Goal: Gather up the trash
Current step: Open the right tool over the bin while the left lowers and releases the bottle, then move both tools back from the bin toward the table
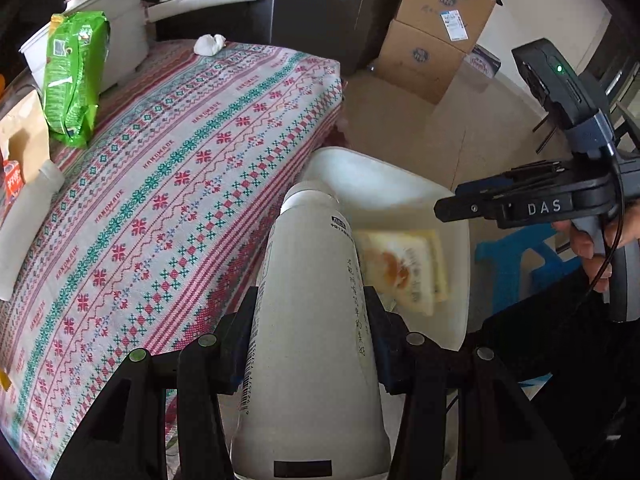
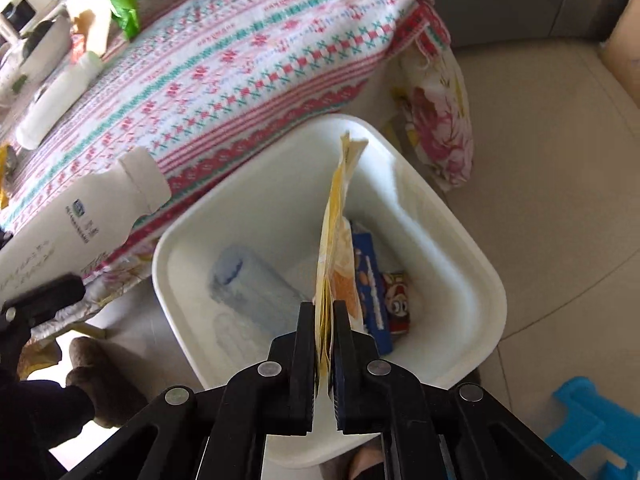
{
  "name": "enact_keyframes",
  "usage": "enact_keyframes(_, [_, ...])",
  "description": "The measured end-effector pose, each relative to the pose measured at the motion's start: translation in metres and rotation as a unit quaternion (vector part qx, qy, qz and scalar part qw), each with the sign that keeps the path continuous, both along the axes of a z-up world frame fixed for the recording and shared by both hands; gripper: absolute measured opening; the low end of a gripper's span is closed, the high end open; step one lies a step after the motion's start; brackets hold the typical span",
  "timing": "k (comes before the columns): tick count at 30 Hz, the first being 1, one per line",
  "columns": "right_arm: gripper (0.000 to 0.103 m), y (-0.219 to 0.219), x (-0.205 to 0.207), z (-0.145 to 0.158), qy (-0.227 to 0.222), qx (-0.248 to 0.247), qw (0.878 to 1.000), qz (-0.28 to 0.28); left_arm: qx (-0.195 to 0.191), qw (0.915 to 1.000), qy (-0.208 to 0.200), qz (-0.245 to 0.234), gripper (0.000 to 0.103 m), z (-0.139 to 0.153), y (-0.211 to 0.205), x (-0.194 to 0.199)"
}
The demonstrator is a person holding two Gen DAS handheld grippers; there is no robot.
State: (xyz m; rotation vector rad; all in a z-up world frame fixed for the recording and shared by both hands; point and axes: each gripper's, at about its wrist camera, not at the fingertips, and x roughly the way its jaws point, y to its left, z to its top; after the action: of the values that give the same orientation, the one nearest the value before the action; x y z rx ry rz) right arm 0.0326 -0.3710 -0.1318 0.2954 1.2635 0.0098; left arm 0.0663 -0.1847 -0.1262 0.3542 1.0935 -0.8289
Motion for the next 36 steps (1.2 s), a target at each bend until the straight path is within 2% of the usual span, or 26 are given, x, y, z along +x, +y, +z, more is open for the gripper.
enact_keyframes(1, [0.035, -0.003, 0.001, -0.003, 0.008, 0.007, 1.000, -0.009, 0.002, 1.0000, 0.000, -0.003, 0.052, -0.001, -0.002, -0.001])
enact_keyframes(3, [0.051, -0.010, 0.000, -0.003, 0.010, 0.013, 0.999, -0.028, 0.005, 0.9999, 0.001, -0.010, 0.052, -0.005, -0.007, -0.002])
enact_keyframes(17, [0.060, -0.043, -0.016, 0.025, -0.031, -0.022, 0.996, -0.076, 0.030, 0.9980, -0.006, -0.056, 0.052, -0.042, -0.063, 0.001])
enact_keyframes(19, [0.060, -0.046, -0.018, 0.027, -0.034, -0.025, 0.996, -0.082, 0.034, 0.9975, -0.016, -0.060, 0.059, -0.043, -0.069, 0.001])
enact_keyframes(21, [0.060, -0.049, -0.020, 0.027, -0.034, -0.027, 0.995, -0.087, 0.032, 0.9973, -0.029, -0.059, 0.076, -0.039, -0.072, 0.000])
enact_keyframes(27, [0.063, -0.056, -0.024, 0.027, -0.033, -0.029, 0.994, -0.101, 0.034, 0.9971, -0.042, -0.053, 0.079, -0.029, -0.062, 0.000])
enact_keyframes(36, [0.065, -0.047, -0.018, 0.034, -0.042, -0.031, 0.994, -0.093, 0.030, 0.9982, -0.051, 0.005, 0.079, -0.007, -0.014, 0.012])
